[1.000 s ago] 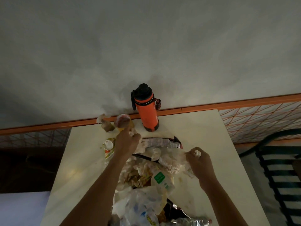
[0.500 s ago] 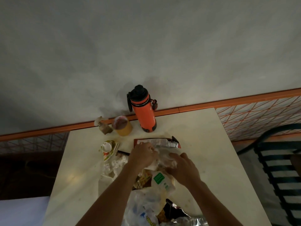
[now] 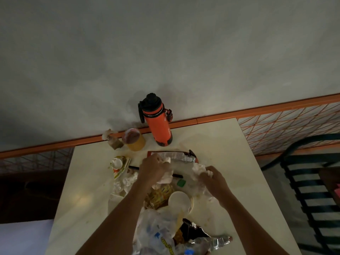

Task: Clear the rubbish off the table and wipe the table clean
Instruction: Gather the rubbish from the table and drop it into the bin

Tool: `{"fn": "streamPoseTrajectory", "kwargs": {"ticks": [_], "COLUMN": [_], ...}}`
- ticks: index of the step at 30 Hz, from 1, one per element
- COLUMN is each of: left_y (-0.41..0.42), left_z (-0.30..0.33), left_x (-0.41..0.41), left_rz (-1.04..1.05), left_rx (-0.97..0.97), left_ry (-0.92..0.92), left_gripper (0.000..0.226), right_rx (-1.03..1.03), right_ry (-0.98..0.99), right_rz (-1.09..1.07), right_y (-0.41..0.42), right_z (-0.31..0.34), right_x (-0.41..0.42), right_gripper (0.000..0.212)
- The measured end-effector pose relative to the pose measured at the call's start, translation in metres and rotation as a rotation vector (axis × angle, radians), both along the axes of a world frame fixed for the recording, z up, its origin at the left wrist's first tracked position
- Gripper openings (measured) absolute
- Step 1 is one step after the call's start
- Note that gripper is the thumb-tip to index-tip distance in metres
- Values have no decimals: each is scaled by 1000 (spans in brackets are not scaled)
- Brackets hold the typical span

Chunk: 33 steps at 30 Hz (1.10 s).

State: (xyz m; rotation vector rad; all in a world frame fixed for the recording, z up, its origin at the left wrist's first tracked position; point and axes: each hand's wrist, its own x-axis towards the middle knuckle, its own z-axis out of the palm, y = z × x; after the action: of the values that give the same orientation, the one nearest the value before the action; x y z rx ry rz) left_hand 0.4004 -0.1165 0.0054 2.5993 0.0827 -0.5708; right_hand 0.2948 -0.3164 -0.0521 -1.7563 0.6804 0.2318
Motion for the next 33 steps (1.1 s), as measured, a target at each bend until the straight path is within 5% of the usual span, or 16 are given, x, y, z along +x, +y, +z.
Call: {"fn": "streamPoseTrajectory", "kwargs": {"ticks": [21,30,33], "left_y": [83,113,118], "left_z": [121,140,131], "left_x": [-98,-189,-219], "left_rz": [359,342,333], "left_rx": [-528,-657,-673], "left_ry": [-237,-334,-354], "left_gripper": [14,33,34], "right_rx": [102,129,224], "right_ry": [-157,-324,-335], "right_rz": [-174,-169,-177], "right_y": [3,54,68], "right_z": [93,141,150], "right_x": [-106,-154,-170], "right_gripper": [48,3,33]}}
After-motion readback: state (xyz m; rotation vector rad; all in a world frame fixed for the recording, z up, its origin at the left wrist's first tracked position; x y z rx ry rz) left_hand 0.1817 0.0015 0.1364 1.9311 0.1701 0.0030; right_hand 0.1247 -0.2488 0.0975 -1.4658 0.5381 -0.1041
